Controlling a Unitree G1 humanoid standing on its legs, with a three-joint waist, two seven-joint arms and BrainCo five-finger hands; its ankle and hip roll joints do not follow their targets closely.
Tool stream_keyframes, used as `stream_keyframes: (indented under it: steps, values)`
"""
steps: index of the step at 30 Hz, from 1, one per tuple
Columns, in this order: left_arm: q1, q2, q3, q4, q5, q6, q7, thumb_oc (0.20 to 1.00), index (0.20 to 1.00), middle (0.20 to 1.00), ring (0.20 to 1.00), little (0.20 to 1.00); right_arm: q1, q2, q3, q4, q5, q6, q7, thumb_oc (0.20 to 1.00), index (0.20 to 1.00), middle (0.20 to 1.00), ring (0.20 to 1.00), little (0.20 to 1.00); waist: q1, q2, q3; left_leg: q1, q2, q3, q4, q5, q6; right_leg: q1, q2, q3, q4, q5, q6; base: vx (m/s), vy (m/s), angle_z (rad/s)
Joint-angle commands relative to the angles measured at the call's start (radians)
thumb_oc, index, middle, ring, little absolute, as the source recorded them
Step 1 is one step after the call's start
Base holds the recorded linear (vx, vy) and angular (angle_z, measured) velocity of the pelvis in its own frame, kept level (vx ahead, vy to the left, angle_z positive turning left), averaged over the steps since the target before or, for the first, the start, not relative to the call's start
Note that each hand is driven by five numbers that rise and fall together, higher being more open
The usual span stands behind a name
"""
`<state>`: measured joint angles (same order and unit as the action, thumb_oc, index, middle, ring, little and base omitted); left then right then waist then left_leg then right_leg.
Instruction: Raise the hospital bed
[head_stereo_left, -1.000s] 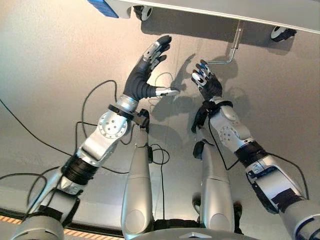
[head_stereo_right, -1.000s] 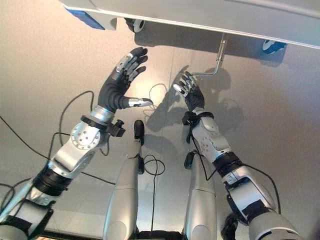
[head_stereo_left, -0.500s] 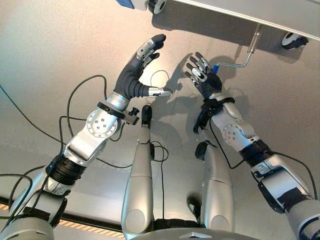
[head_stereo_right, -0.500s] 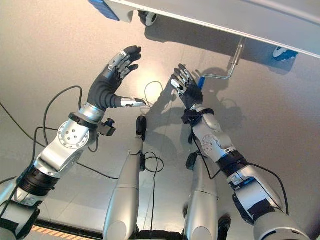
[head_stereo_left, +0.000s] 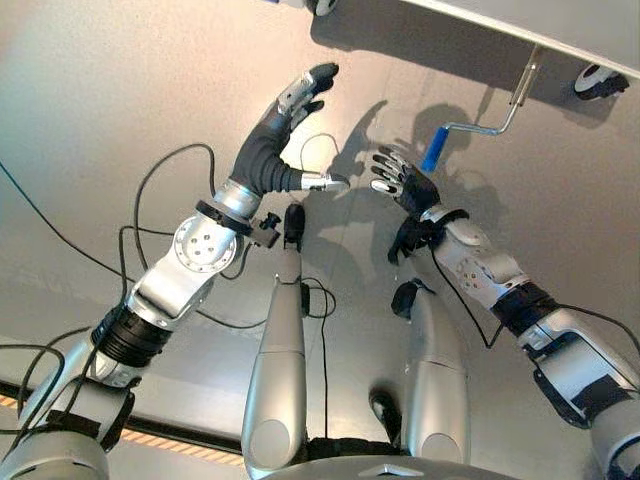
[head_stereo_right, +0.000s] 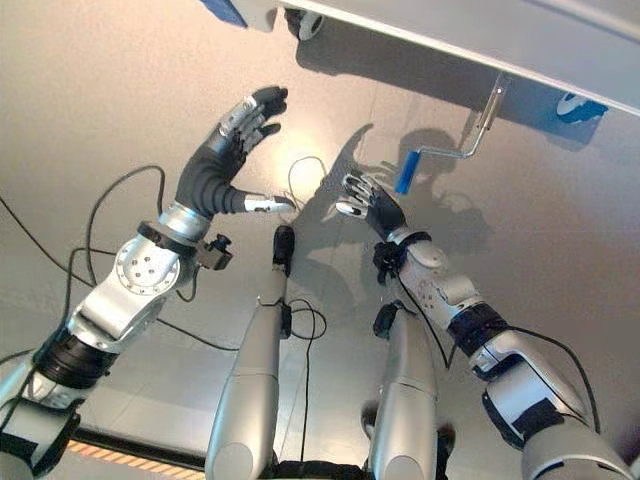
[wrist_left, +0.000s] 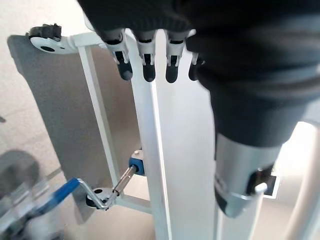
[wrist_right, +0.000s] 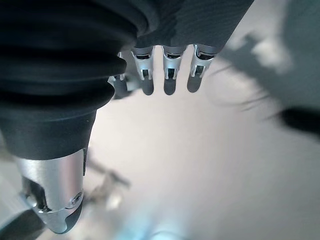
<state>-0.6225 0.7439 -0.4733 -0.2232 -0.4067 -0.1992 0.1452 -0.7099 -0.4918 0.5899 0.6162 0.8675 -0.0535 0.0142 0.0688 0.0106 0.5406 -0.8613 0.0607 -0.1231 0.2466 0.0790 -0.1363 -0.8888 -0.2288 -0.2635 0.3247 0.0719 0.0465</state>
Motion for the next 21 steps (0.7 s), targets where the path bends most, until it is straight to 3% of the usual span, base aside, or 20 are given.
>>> stream_keyframes:
  steps: [1,2,3,5,6,9,13,21]
  values:
    - [0.014,-0.018,-0.001,-0.125,-0.006,-0.061,-0.023,1.000,1.000,1.000,1.000,1.000,-0.011,0.040,-0.020,0.037,0.013,-0.003,0.003,1.000,1.000,1.000,1.000,1.000,0.024,0.013,-0.021,0.020,-0.043,0.045,-0.038,-0.021,0.063,0.076,-0.020,0.059,0.014,-0.075,0.110,-0.06,0.020,-0.01]
    - [-0.004,-0.021,0.002,-0.126,-0.012,-0.060,-0.025,1.000,1.000,1.000,1.000,1.000,-0.031,0.053,-0.033,0.078,0.000,0.000,-0.003,1.000,1.000,1.000,1.000,1.000,0.026,0.017,-0.021,-0.012,-0.044,0.045,-0.043,0.010,0.068,0.049,-0.020,0.051,0.003,-0.046,0.102,0.00,0.000,0.00]
    - [-0.002,-0.039,-0.002,-0.121,-0.033,-0.063,-0.031,1.000,1.000,1.000,1.000,1.000,-0.033,0.072,-0.046,0.147,-0.023,0.010,-0.008,1.000,1.000,1.000,1.000,1.000,0.029,0.019,-0.021,0.021,-0.043,0.045,-0.043,-0.020,0.064,0.076,-0.018,0.061,0.012,-0.076,0.110,0.00,0.000,0.00]
    - [-0.007,-0.048,-0.006,-0.117,-0.039,-0.066,-0.031,1.000,1.000,1.000,1.000,1.000,-0.046,0.074,-0.052,0.182,-0.029,0.010,-0.012,1.000,1.000,1.000,1.000,1.000,0.031,0.022,-0.021,0.021,-0.043,0.045,-0.045,-0.020,0.063,0.077,-0.017,0.061,0.009,-0.076,0.109,0.00,-0.002,-0.04]
    - [-0.023,-0.053,-0.003,-0.113,-0.044,-0.066,-0.030,1.000,1.000,1.000,1.000,1.000,-0.071,0.075,-0.062,0.223,-0.040,0.012,-0.019,1.000,1.000,1.000,1.000,1.000,0.033,0.026,-0.021,-0.008,-0.045,0.046,-0.051,0.012,0.066,0.051,-0.018,0.053,-0.003,-0.046,0.102,-0.07,0.024,-0.04]
    - [-0.036,-0.076,-0.007,-0.107,-0.055,-0.069,-0.035,1.000,1.000,1.000,1.000,1.000,-0.112,0.082,-0.093,0.343,-0.066,0.021,-0.036,1.000,1.000,1.000,1.000,1.000,0.035,0.032,-0.021,-0.004,-0.042,0.046,-0.060,0.015,0.067,0.050,-0.016,0.057,-0.010,-0.043,0.103,-0.02,0.012,-0.02]
    - [-0.029,-0.082,0.000,-0.109,-0.062,-0.067,-0.036,1.000,1.000,1.000,1.000,1.000,-0.119,0.088,-0.114,0.361,-0.047,0.017,-0.042,1.000,1.000,1.000,1.000,1.000,0.034,0.032,-0.021,-0.001,-0.041,0.049,-0.063,0.014,0.068,0.050,-0.016,0.059,-0.010,-0.044,0.103,0.00,0.000,0.00]
    - [0.001,-0.101,0.031,-0.120,-0.061,-0.060,-0.015,1.000,1.000,1.000,1.000,1.000,-0.113,0.090,-0.222,0.226,0.195,-0.056,-0.091,1.000,1.000,1.000,1.000,1.000,0.030,0.024,-0.021,0.003,-0.039,0.049,-0.063,0.008,0.070,0.048,-0.012,0.062,-0.007,-0.052,0.103,0.00,0.000,0.00]
